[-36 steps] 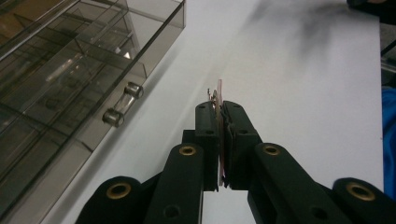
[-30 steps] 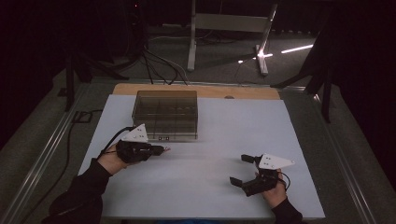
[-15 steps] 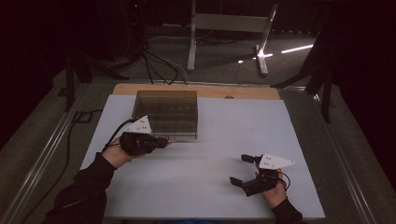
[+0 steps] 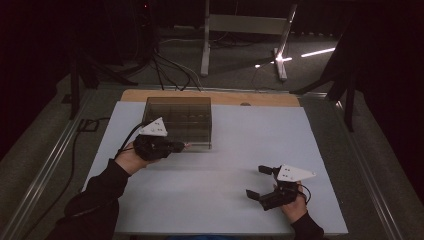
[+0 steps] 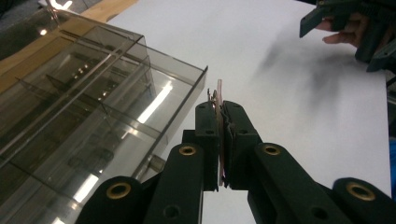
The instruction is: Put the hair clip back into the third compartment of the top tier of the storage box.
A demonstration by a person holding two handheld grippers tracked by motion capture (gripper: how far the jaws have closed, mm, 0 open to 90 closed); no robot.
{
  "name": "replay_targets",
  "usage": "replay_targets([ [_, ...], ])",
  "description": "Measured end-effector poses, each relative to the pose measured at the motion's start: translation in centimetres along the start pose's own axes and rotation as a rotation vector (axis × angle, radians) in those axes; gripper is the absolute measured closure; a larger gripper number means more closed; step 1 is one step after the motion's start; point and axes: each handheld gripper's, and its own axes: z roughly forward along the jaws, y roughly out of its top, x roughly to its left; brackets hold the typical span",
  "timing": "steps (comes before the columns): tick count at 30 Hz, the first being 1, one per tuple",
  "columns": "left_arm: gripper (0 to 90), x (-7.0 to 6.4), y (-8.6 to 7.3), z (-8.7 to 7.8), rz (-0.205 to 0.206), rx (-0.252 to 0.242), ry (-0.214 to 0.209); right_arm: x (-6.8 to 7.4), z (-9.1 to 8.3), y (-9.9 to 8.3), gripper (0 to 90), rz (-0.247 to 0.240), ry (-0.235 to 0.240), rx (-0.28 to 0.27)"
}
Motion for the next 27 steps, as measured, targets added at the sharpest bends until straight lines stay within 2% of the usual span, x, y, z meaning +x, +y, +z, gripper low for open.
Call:
replay_targets([
  [17, 87.2, 0.3, 1.8, 1.2, -0.025, -0.019, 0.018, 0.1, 0.0, 0.0, 0.0, 0.001, 0.006, -0.002],
  [27, 87.2, 0.8, 2.6, 2.2, -0.062, -0.022, 0.023, 0.1, 0.0, 0.0, 0.0, 0.002, 0.006, 0.001],
])
